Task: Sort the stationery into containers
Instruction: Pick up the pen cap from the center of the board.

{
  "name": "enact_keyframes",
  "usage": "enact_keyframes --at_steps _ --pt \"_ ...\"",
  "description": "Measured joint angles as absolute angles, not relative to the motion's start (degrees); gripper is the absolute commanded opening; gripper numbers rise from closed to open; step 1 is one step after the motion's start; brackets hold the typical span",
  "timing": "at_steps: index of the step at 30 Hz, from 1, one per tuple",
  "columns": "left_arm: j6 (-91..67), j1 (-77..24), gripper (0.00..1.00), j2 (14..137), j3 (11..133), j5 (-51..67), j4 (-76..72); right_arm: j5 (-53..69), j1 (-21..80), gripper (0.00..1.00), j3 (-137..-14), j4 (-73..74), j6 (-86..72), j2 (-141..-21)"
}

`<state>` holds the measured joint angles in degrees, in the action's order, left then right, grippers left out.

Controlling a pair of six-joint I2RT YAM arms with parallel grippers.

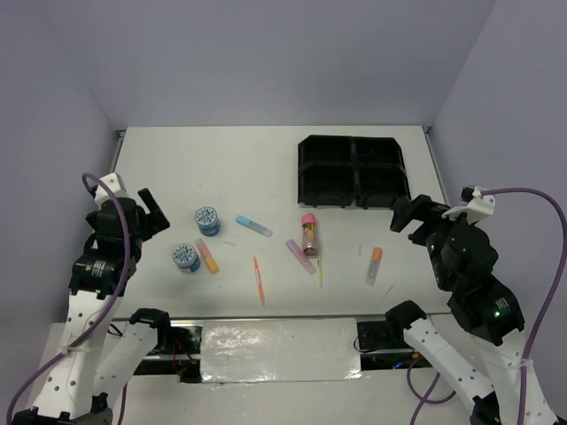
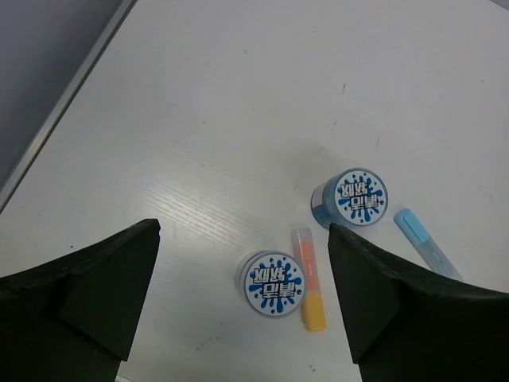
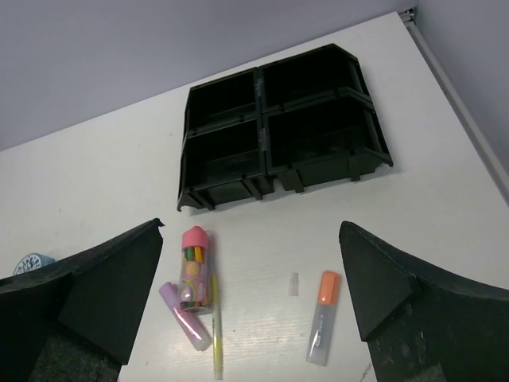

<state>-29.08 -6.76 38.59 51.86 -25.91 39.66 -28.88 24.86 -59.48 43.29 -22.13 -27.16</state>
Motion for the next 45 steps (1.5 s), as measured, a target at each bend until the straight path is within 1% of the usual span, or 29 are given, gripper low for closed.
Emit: enact_keyframes --at_steps 13,16,18,19,21,23,24,26,28,32,36,40,45 --pt "-30.4 -6.9 0.99 38.2 52.3 -27.2 40.6 -27.8 24.9 1.0 -59.5 43.3 -22.1 -27.3" --pt "-31.5 -6.9 0.99 39.5 55.0 -26.8 42.2 -26.5 24.9 1.0 -59.5 43.3 -22.1 -28.0" --pt "-32.9 -7.4 0.99 42.7 59.6 -25.6 43.8 -25.2 24.9 1.0 -59.5 43.3 -22.3 -28.8" --pt "-33.7 -8.8 0.99 44.6 62.2 -25.5 44.2 -24.4 24.9 1.0 -59.5 43.2 -22.4 -29.3" --pt "-37.0 -15.0 0.99 50.0 67.6 -27.2 44.7 -22.9 24.9 1.0 -59.5 43.1 -22.7 -30.5" --pt "-41.2 -26.7 0.99 55.9 72.5 -31.6 45.6 -21.5 24.9 1.0 -59.5 42.8 -23.0 -31.9" --pt "-44.1 -34.5 0.99 60.2 75.0 -34.5 46.0 -20.9 24.9 1.0 -59.5 42.8 -23.1 -32.8" --pt "-48.6 -42.9 0.99 66.9 77.2 -36.5 46.0 -19.6 24.9 1.0 -59.5 42.7 -23.1 -34.5" --pt "-53.1 -47.4 0.99 72.9 76.5 -37.7 46.5 -18.3 24.9 1.0 -59.4 42.8 -23.1 -35.9" --pt "-61.1 -52.6 0.98 80.7 71.1 -38.6 48.0 -16.6 24.9 1.0 -57.7 42.2 -22.9 -36.1" --pt "-66.5 -55.0 0.94 83.9 67.0 -37.4 48.2 -16.0 24.9 1.0 -56.9 42.4 -22.4 -35.9" --pt "-71.3 -54.8 0.94 84.1 66.9 -38.5 50.2 -15.2 24.9 1.0 -55.7 41.6 -22.0 -36.0" --pt "-75.4 -51.8 0.94 83.9 66.1 -38.6 49.8 -13.9 24.9 1.0 -53.8 41.1 -21.6 -36.4"
